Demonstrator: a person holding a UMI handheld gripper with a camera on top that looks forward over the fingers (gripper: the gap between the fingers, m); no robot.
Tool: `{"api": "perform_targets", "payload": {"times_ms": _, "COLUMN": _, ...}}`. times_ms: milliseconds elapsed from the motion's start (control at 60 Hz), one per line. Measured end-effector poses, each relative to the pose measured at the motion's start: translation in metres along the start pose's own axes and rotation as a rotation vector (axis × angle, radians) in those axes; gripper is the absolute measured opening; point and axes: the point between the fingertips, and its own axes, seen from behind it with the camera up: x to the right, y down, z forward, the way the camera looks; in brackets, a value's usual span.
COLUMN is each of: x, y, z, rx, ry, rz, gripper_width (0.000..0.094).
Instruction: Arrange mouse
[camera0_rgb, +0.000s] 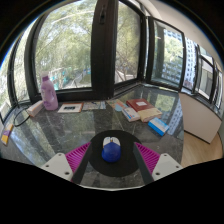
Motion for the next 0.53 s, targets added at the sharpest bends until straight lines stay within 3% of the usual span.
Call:
{"api": "perform_targets", "payload": {"times_ms": 250, "x": -0.004, "y": 0.005, "z": -0.113, "rx": 0.063, "ry": 0.047, "rz": -0.025, "gripper_width": 0.0855}}
{"api": "perform_targets", "payload": {"times_ms": 533, "x": -0.012, "y": 0.018, "z": -0.165, "rx": 0.074, "ry": 0.042, "rz": -0.033, "gripper_width": 0.0858}}
